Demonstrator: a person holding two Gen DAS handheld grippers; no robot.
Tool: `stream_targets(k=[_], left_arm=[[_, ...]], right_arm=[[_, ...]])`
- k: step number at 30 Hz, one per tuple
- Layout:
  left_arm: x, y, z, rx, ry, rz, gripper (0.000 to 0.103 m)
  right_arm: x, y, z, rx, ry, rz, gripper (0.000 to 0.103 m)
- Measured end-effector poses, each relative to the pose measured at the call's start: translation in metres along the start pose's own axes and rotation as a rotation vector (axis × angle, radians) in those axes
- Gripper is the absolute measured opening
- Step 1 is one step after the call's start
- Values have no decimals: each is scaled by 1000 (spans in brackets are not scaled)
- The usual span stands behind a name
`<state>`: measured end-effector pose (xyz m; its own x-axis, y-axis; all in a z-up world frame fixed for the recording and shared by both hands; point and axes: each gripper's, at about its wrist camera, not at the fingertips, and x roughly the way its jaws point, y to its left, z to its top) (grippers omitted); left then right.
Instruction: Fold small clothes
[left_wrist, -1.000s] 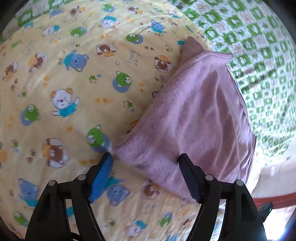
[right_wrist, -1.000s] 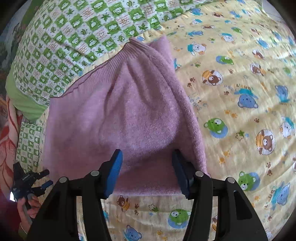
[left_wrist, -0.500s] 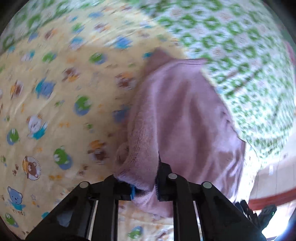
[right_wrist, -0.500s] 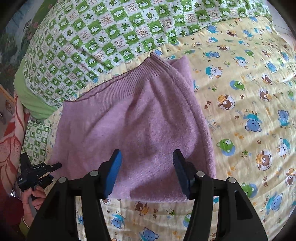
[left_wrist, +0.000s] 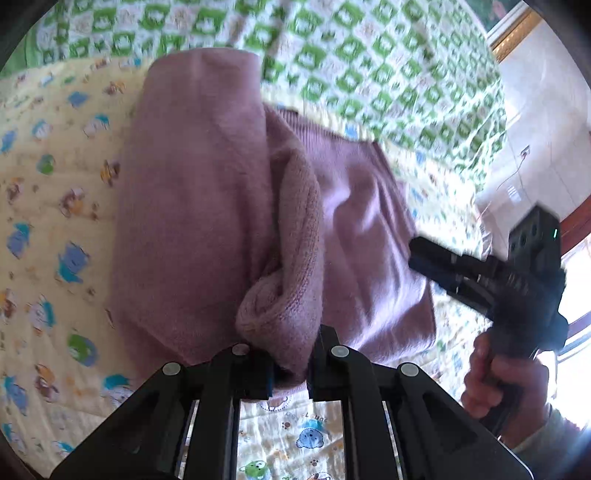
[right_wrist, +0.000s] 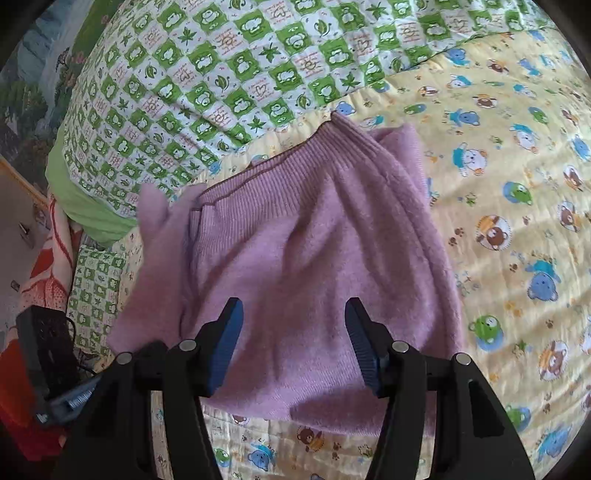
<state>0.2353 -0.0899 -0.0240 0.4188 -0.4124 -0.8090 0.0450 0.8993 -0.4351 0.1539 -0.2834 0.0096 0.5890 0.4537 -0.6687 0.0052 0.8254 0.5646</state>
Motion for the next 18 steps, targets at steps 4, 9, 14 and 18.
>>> stream_targets(k=[4, 9, 14, 18], left_arm=[[9, 4, 0, -3, 11, 1, 10], [11, 10, -3, -7, 19, 0, 10], [12, 11, -2, -29, 18, -3, 10], [11, 15, -3, -30, 18, -1, 10]], right_arm=[[31, 5, 15, -8, 67, 54, 59], [75, 29, 34, -25, 119, 170, 63], [128, 61, 60, -56, 174, 258, 67], [156, 87, 77, -77, 192, 307, 67]])
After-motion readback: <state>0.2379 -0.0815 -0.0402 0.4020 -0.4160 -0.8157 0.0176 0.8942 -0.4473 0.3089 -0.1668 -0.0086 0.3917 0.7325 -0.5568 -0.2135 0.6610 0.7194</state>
